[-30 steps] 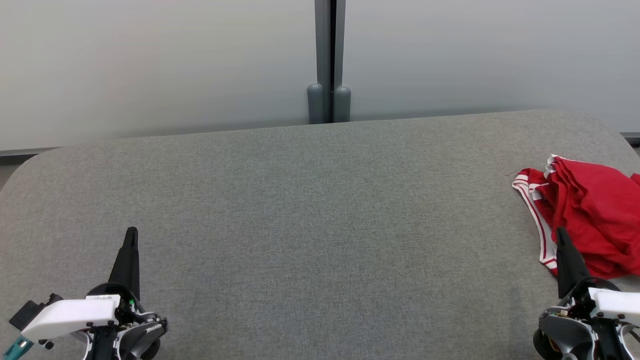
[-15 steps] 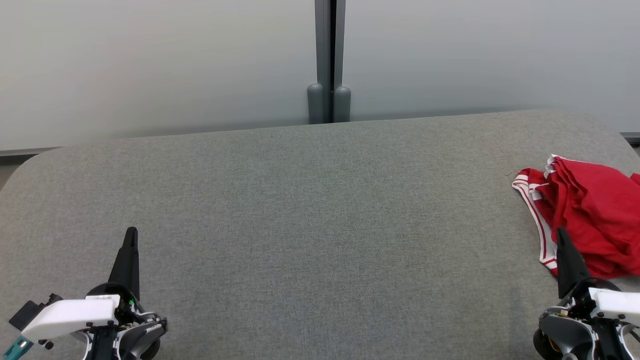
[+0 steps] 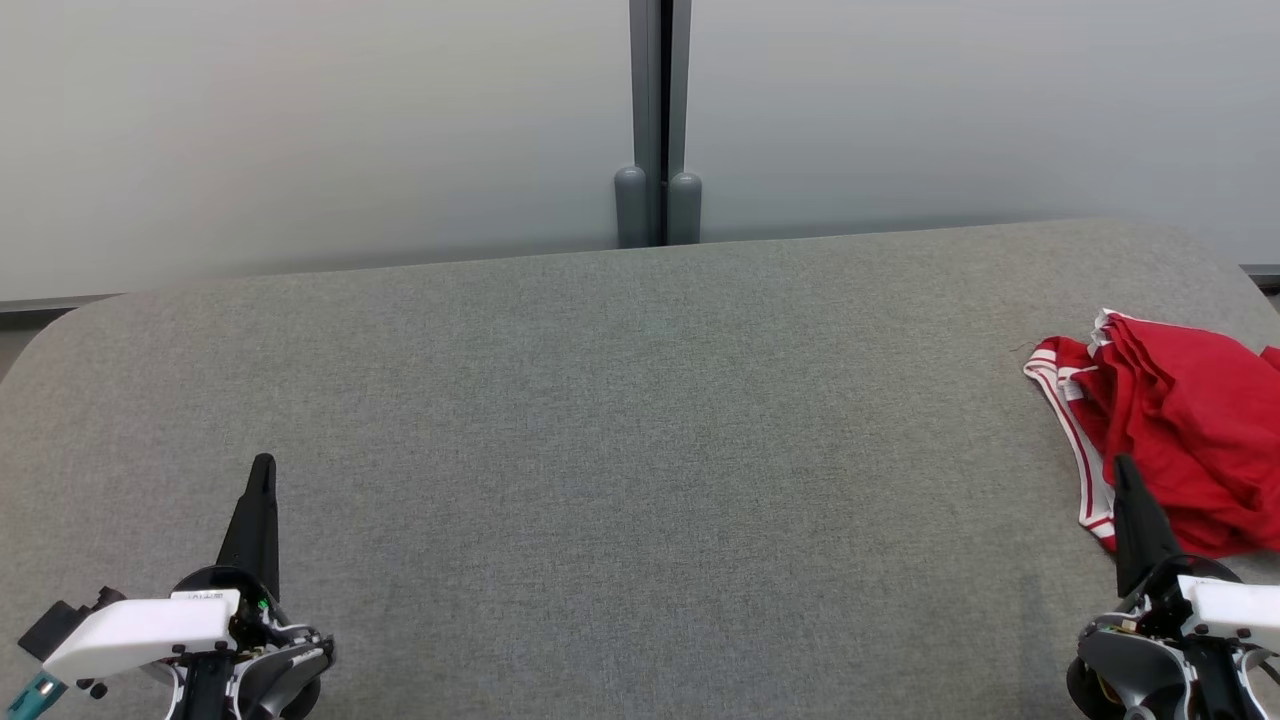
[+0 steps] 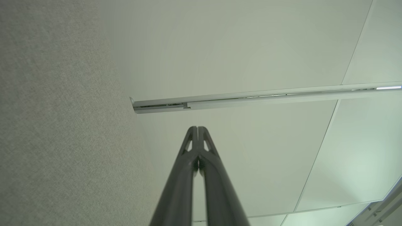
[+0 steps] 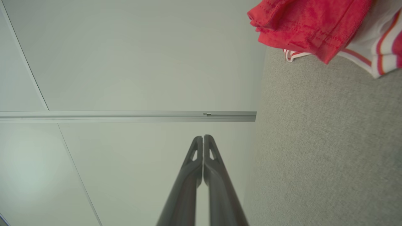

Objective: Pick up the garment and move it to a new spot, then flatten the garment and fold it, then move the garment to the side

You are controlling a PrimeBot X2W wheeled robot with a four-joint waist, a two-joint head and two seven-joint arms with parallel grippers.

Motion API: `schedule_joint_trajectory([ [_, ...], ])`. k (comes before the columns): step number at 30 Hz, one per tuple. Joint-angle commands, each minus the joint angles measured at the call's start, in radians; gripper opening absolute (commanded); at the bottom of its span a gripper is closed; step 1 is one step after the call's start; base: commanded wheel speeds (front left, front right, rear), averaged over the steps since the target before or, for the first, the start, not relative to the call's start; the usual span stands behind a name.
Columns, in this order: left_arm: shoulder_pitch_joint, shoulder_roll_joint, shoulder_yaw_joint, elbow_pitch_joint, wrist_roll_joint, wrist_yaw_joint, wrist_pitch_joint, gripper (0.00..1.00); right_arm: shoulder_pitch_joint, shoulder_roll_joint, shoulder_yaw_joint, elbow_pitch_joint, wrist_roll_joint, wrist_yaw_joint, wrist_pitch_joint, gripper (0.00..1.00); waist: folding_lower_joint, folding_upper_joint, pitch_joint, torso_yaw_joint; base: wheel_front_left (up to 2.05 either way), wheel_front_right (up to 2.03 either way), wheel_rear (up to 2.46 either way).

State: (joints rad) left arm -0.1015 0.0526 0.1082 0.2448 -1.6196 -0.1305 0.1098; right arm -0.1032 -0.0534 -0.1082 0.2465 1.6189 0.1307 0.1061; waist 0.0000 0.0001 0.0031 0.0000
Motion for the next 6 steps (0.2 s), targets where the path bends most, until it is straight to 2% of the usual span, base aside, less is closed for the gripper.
schedule_joint_trajectory([
  [1,-0.013,0.003,0.004,0.002,0.003,-0.004,0.002,0.00,-0.012,-0.001,-0.001,0.002,-0.003,0.000,0.006,0.00,0.0000,-0.0001,0.000,0.000,0.00,0.00,0.00],
  [6,-0.013,0.002,0.004,0.002,0.004,-0.004,0.002,0.00,-0.012,-0.001,-0.001,0.002,-0.004,0.000,0.006,0.00,0.0000,-0.0001,0.000,0.000,0.00,0.00,0.00],
])
